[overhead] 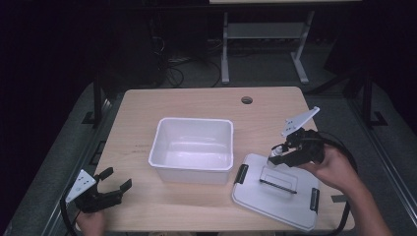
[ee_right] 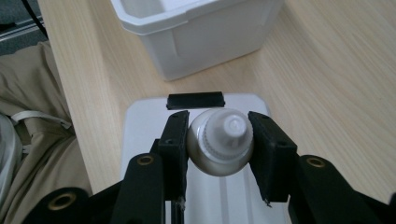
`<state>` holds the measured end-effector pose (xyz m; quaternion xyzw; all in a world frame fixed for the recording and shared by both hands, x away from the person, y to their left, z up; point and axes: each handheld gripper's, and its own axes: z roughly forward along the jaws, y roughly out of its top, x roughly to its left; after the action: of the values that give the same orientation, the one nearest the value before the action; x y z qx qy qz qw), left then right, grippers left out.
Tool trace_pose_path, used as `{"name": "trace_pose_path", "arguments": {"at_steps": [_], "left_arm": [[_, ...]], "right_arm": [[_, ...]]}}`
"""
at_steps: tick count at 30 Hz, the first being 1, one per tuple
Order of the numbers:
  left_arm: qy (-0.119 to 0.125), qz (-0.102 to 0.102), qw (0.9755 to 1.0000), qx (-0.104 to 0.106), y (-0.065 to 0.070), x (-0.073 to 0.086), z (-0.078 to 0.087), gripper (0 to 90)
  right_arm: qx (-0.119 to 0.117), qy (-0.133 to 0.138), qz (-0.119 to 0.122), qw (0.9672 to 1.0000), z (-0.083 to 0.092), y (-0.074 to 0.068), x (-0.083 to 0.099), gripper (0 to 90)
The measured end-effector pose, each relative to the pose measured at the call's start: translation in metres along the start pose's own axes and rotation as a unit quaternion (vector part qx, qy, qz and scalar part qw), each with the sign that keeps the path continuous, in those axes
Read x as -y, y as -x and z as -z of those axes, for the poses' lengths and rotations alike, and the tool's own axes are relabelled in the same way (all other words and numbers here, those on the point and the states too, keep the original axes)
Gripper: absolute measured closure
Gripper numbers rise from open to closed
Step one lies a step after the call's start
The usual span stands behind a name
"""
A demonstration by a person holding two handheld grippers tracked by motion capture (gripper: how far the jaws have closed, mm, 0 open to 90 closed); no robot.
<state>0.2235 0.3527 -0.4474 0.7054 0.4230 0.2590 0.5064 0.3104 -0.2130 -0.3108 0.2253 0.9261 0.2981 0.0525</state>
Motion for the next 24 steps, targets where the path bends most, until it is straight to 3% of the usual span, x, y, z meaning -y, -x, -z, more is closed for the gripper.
{"name": "trace_pose_path", "arguments": {"at_steps": [24], "left_arm": [[-0.005,-0.006,1.0,0.0,0.002,0.0,-0.001,13.0]], "right_arm": [[-0.012,-0.003,0.032,0.9994,0.016,-0.027,-0.04,59.8]]}}
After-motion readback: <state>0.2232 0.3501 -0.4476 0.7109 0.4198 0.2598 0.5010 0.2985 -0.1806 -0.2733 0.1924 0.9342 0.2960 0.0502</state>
